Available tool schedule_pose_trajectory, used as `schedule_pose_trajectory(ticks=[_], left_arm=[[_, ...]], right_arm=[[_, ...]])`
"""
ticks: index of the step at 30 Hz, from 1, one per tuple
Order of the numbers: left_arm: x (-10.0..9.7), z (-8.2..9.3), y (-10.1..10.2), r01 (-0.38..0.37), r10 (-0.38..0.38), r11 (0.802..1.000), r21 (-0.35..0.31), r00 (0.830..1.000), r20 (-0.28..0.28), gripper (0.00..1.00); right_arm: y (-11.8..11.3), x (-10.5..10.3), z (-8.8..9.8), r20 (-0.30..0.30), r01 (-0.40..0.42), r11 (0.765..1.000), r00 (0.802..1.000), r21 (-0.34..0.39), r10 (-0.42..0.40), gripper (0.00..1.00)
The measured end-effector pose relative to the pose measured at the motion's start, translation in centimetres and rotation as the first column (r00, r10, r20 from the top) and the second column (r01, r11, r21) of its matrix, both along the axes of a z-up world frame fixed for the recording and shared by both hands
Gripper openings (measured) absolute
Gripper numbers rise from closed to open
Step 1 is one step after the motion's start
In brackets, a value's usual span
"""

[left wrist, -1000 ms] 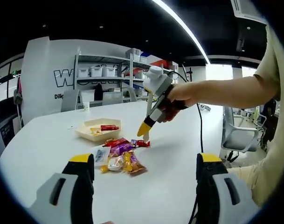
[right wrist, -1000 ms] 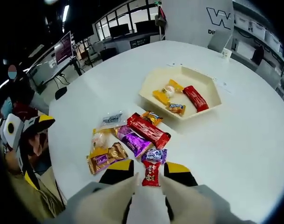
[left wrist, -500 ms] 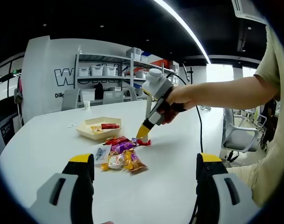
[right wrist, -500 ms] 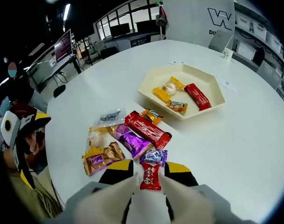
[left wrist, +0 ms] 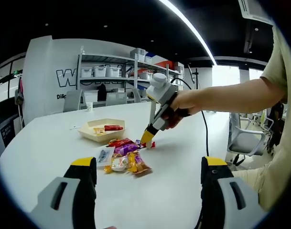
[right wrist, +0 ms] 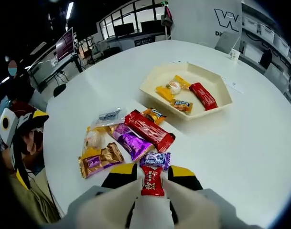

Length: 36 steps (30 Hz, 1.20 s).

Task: Place the target food into the container with the food tongs after gripping and lifting it, then release it inside without dropping or visibly crushing the food.

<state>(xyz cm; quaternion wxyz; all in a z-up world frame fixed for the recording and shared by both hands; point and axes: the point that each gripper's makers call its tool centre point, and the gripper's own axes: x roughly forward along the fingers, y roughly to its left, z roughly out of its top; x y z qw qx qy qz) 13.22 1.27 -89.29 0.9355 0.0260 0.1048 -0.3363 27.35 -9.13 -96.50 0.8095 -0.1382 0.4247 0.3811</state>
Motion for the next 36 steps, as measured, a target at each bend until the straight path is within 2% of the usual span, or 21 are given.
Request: schedule_pose_trajectory(ticks=[7,17,26,36], left_arm=[[-0.1,0.0,-0.1,0.0,0.0,1.0,-0.001,1.0,0.0,0.88],[-0.1,0.0,0.0,-0.001,0.001,1.0,0.001,1.0,0.001,0.88],[0.0,0.2,0.1,-0.001,0.001,1.0,0.004,1.0,0.005,0.88],[0.1,0.4,0.5,-0.007,0.007,1.0,0.009,1.0,0.008,0.88]], right_arm=[[0.0,-0.2,0.0,0.037,-0.042,0.999,0.998,-0.018,0.042,0.19],[0.2,0.0,0.6,0.042,-0.047,0.999,0.998,-0.017,0.047,0.17],[0.9,1.0,3.7,0.066,-0.044,0.999,0.997,0.012,0.043,0.17],[2.2,3.9,8.3,0.125,-0.048,0.998,0.991,0.036,0.043,0.17]])
